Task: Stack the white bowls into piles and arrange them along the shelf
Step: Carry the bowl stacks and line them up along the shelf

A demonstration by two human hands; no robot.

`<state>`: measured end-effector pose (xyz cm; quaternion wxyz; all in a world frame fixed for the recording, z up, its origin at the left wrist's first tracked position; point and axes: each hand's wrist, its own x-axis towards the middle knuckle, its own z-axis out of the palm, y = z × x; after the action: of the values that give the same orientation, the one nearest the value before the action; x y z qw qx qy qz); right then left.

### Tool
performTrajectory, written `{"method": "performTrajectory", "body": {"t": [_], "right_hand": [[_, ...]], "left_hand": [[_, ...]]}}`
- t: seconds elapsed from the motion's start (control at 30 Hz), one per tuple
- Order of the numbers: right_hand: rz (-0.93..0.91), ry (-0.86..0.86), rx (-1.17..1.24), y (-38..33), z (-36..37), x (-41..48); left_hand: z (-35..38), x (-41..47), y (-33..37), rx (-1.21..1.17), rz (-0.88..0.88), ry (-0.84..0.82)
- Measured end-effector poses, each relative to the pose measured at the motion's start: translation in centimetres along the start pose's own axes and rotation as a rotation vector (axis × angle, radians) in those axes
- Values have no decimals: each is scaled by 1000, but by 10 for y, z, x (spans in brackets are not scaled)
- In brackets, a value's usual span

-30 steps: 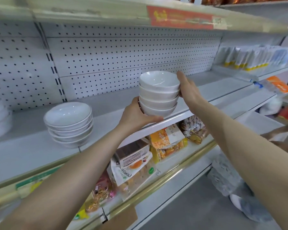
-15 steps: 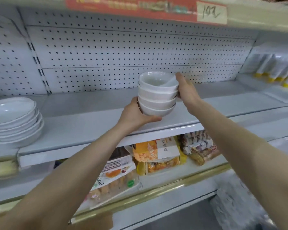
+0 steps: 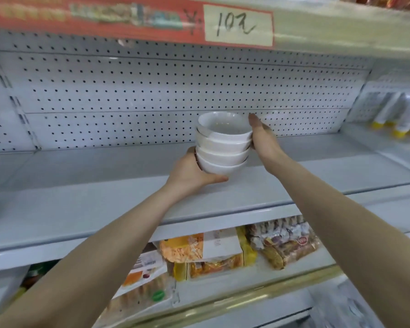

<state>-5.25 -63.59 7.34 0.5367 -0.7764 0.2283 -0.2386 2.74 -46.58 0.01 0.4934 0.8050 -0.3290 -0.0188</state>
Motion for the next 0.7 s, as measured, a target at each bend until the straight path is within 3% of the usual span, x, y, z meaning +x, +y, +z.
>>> {"method": "performTrajectory", "body": {"t": [0.4,0.7], "right_hand": [[61,46,-52,60,-110,84],[36,-65,-66,111,-207,168]], "left_hand": [[125,63,52,45,-48,-1],[233,109,99,7,-165,-13]]}}
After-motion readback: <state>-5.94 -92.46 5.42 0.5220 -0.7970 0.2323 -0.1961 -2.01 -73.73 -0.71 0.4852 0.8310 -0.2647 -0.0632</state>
